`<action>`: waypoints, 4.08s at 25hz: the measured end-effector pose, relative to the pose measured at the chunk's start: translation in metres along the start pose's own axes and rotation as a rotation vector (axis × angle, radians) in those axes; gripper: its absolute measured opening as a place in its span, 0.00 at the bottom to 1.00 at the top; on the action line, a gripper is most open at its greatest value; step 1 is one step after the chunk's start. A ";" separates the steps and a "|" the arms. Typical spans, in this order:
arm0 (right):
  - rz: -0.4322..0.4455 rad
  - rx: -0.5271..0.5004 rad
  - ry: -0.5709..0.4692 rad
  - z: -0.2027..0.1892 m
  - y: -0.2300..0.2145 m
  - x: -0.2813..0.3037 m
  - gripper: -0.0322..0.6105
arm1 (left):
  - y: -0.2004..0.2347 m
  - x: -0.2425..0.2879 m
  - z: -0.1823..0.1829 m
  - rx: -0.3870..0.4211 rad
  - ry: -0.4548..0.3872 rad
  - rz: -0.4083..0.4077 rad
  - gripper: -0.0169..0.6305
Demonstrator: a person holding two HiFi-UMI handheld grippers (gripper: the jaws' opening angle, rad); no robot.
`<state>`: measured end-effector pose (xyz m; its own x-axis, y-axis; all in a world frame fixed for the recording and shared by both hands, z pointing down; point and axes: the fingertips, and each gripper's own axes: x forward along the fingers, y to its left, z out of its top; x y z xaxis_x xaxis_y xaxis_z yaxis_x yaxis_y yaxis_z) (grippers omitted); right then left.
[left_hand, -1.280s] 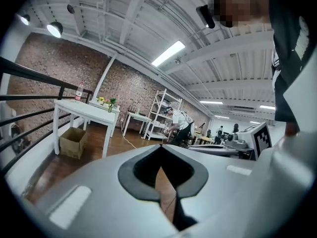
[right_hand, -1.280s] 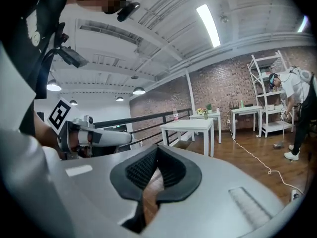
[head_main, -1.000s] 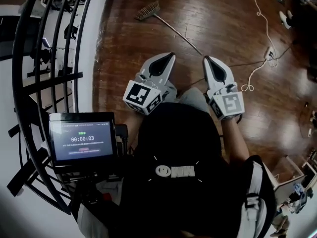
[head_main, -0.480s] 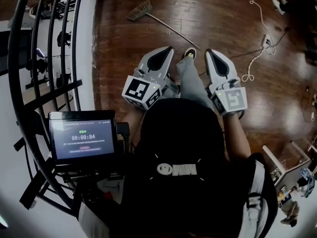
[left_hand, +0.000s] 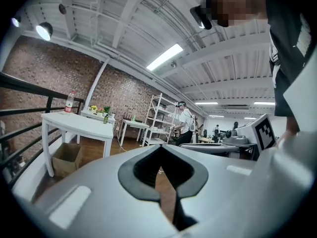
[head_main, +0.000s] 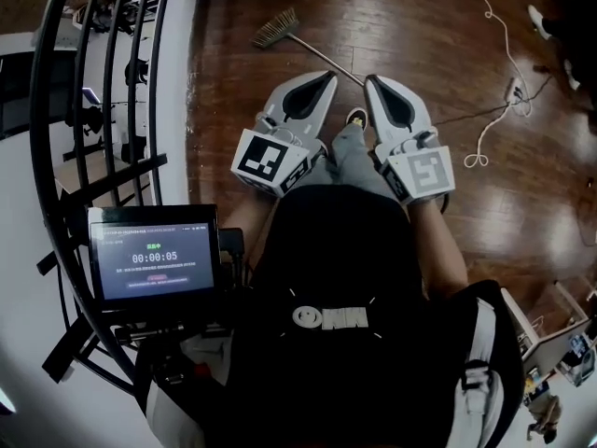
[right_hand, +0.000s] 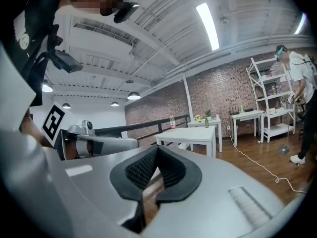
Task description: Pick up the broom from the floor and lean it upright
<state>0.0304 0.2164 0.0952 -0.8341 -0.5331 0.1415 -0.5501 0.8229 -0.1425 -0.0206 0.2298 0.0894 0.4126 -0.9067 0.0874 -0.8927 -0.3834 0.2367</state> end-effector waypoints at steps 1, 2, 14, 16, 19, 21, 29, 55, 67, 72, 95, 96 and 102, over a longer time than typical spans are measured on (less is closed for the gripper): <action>0.008 -0.014 -0.017 0.006 0.004 0.006 0.06 | 0.003 0.004 0.006 0.017 -0.007 0.001 0.05; 0.015 -0.028 -0.031 0.011 0.007 0.011 0.06 | 0.004 0.008 0.012 0.030 -0.013 0.003 0.05; 0.019 0.047 -0.044 0.017 -0.126 0.051 0.06 | 0.028 0.147 -0.007 0.090 0.103 -0.015 0.05; 0.022 0.045 -0.037 0.016 -0.128 0.053 0.05 | 0.030 0.151 -0.016 0.107 0.138 -0.042 0.05; 0.032 0.038 -0.033 0.013 -0.130 0.061 0.06 | 0.038 0.155 -0.038 0.163 0.202 -0.107 0.05; 0.039 0.037 -0.018 0.006 -0.141 0.066 0.05 | 0.046 0.168 -0.058 0.223 0.277 -0.147 0.06; -0.089 0.128 0.103 -0.068 -0.231 0.086 0.06 | 0.090 0.240 -0.207 0.470 0.695 -0.418 0.25; -0.256 0.237 0.357 -0.574 -0.313 0.143 0.05 | 0.217 0.270 -0.848 0.594 1.255 -0.811 0.39; -0.293 0.243 0.343 -0.611 -0.315 0.135 0.05 | 0.253 0.258 -0.927 0.823 1.336 -0.787 0.24; -0.276 0.236 0.353 -0.603 -0.305 0.137 0.06 | 0.248 0.262 -0.915 0.862 1.324 -0.833 0.22; -0.307 0.439 0.226 -0.366 -0.334 0.222 0.52 | 0.332 0.338 -0.517 0.357 0.819 -0.373 0.21; -0.303 0.423 0.209 -0.359 -0.342 0.239 0.52 | 0.335 0.337 -0.514 0.333 0.800 -0.360 0.21; -0.248 0.320 0.108 -0.293 -0.335 0.342 0.18 | 0.370 0.322 -0.475 0.174 0.638 -0.180 0.22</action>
<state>-0.0587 -0.1835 0.4786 -0.6752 -0.6698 0.3090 -0.7326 0.5603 -0.3865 -0.1323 -0.1205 0.6643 0.5358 -0.5655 0.6270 -0.7941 -0.5899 0.1466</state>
